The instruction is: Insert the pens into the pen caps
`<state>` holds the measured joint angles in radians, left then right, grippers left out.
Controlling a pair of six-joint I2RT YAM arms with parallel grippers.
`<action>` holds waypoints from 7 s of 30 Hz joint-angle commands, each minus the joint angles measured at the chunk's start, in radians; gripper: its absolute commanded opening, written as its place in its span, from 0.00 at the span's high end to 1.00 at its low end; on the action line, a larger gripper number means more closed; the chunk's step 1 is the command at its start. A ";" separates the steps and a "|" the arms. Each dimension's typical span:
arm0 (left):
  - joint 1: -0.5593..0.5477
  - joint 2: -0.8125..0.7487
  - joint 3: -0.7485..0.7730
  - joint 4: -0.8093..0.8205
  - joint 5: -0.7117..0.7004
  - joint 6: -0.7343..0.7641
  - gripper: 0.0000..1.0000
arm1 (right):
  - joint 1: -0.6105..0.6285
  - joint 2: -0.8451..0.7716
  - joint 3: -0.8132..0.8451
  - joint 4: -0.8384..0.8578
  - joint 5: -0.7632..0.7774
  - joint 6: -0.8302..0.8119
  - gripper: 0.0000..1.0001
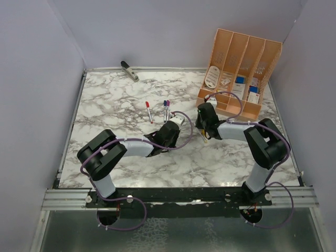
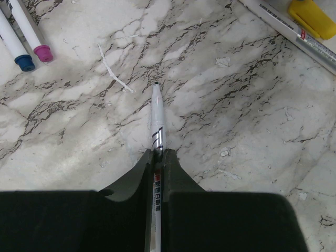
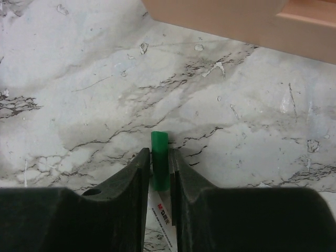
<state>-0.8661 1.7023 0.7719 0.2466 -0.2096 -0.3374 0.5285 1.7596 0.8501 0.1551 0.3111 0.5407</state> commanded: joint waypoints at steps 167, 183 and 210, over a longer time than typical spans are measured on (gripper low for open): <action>-0.014 -0.319 -0.364 1.267 0.453 -0.201 1.00 | -0.002 -0.566 -0.506 1.624 -0.626 0.361 0.99; -0.014 -0.312 -0.373 1.296 0.414 -0.209 1.00 | -0.001 -0.560 -0.514 1.624 -0.631 0.361 0.99; -0.014 -0.192 -0.246 1.472 0.409 -0.324 1.00 | 0.020 -0.537 -0.547 1.624 -0.647 0.307 0.99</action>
<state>-0.8749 1.5036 0.4824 1.5242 0.2161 -0.6342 0.5331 1.2057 0.3248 1.4345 -0.3042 0.8753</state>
